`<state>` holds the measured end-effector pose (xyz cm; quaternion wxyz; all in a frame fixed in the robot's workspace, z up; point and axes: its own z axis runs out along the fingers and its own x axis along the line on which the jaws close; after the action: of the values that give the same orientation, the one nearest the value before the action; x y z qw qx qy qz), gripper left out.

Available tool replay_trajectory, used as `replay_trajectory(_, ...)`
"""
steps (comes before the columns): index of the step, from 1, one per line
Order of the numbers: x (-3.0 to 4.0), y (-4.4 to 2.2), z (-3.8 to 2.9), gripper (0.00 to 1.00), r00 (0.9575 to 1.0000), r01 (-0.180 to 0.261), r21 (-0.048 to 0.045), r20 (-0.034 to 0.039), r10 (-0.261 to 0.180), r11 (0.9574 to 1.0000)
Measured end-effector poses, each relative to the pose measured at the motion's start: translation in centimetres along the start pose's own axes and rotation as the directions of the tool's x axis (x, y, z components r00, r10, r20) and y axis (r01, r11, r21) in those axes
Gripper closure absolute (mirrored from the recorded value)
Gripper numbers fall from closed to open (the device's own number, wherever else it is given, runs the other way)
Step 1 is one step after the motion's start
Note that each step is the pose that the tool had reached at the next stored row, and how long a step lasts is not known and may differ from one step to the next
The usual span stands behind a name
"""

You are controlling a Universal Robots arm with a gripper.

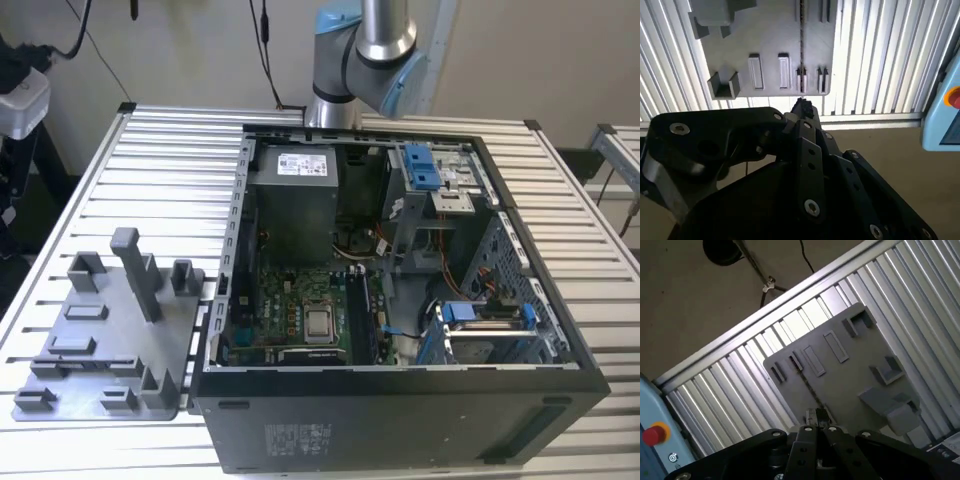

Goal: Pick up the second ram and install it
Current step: 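Pick up the second ram and move it above second insertion slot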

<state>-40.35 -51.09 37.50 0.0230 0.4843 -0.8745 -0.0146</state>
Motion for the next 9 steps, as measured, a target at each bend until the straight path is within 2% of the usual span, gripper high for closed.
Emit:
replay_trajectory(4, 0.0, 0.0, 0.0, 0.89, 0.9973, 0.073, 0.0018, -0.0036, -0.073, 0.9973)
replay_trajectory(6, 0.0, 0.0, 0.0, 0.89, 0.9941, 0.109, 0.0026, -0.0054, -0.109, 0.9941)
replay_trajectory(9, 0.0, 0.0, 0.0, 0.89, 0.9867, 0.162, 0.0036, -0.0082, -0.162, 0.9868)
